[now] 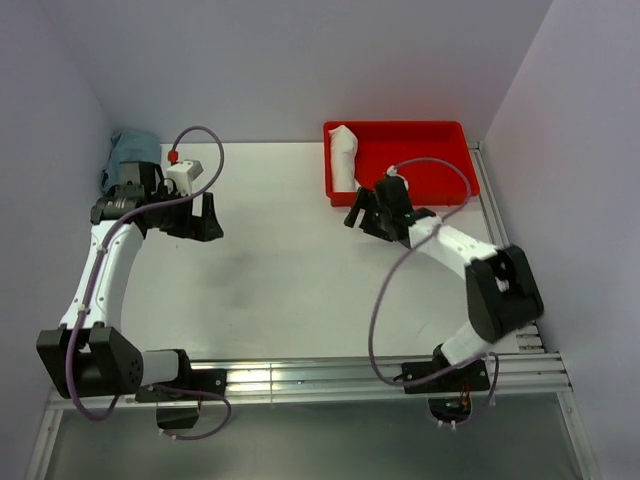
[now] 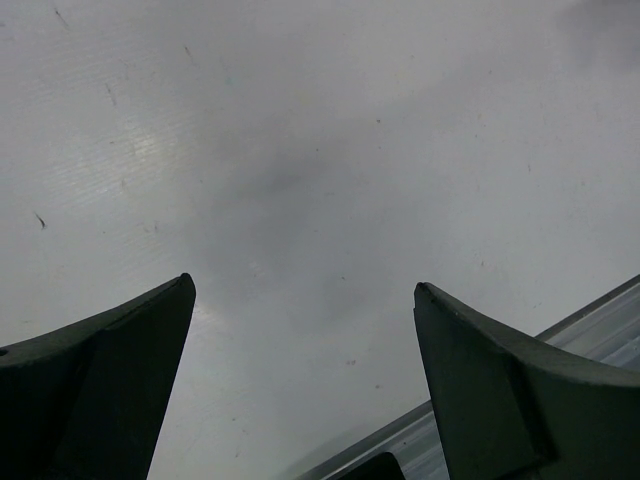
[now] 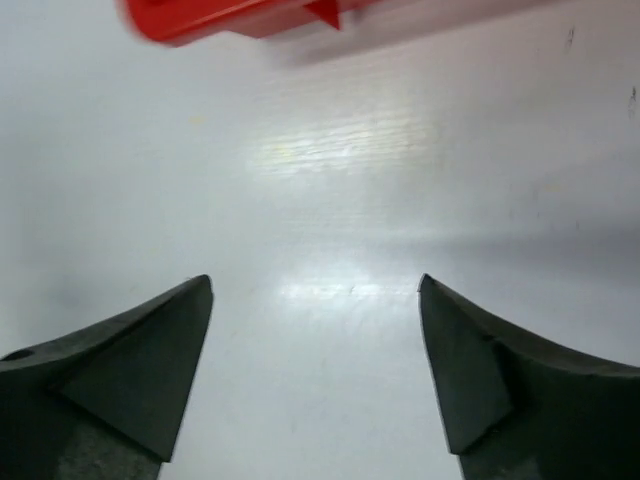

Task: Roll the t-shirts

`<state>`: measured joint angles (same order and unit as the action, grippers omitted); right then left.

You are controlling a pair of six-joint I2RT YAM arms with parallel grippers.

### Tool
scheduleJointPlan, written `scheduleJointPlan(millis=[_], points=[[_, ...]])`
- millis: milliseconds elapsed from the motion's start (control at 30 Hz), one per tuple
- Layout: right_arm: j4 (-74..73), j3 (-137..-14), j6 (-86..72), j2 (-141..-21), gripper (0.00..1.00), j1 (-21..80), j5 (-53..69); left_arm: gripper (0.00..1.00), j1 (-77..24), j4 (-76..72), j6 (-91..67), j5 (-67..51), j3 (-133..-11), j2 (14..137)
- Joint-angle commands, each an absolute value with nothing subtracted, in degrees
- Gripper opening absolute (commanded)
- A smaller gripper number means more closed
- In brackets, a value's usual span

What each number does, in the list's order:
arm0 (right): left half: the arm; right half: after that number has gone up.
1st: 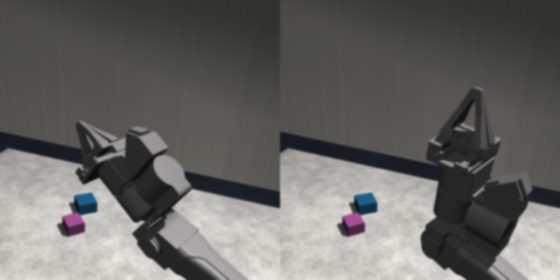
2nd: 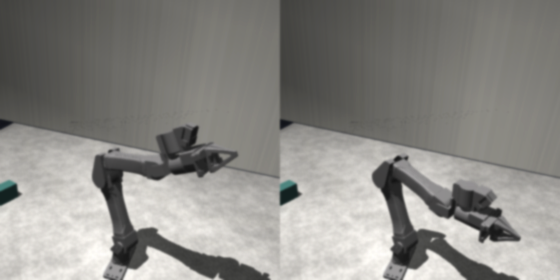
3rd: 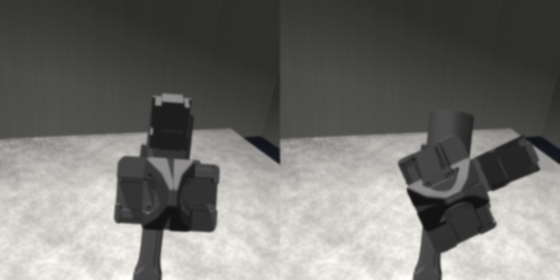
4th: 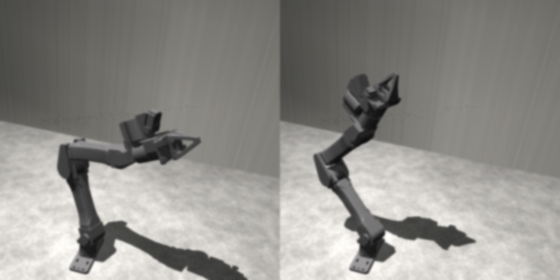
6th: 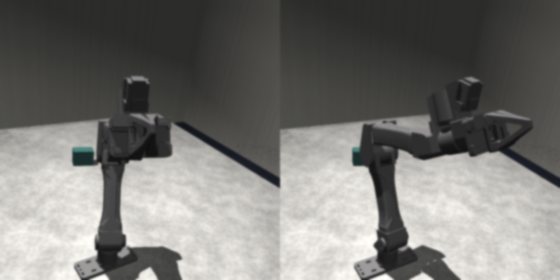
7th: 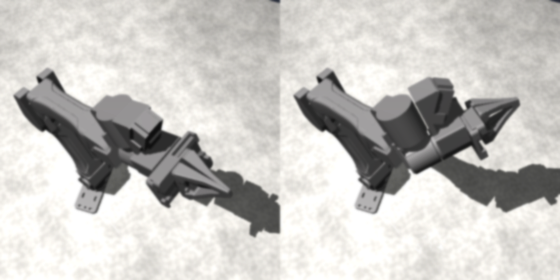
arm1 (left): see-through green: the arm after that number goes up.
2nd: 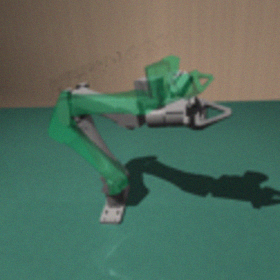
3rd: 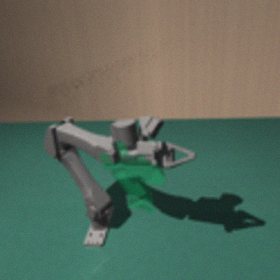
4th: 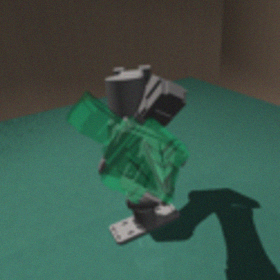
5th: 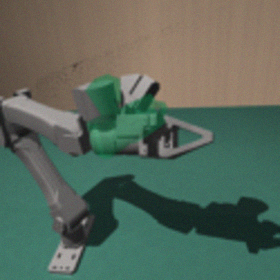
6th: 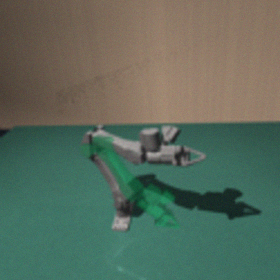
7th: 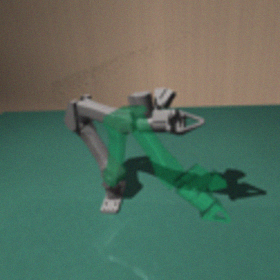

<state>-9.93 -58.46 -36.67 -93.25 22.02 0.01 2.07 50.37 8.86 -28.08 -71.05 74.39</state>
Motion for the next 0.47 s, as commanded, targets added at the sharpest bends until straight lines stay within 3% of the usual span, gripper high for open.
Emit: scheduleJointPlan(millis=[0,433], points=[[-3.1,-52.2,-38.8,-77.7,0.96,24.2,-1.6,0.97,2.2,47.0,7.4,-28.0,-70.1,69.6],[-6.7,-41.8,-35.8,-46.3,1.00,25.2,-9.7,0.97,2.2,43.9,6.5,-30.1,-67.4,68.8]])
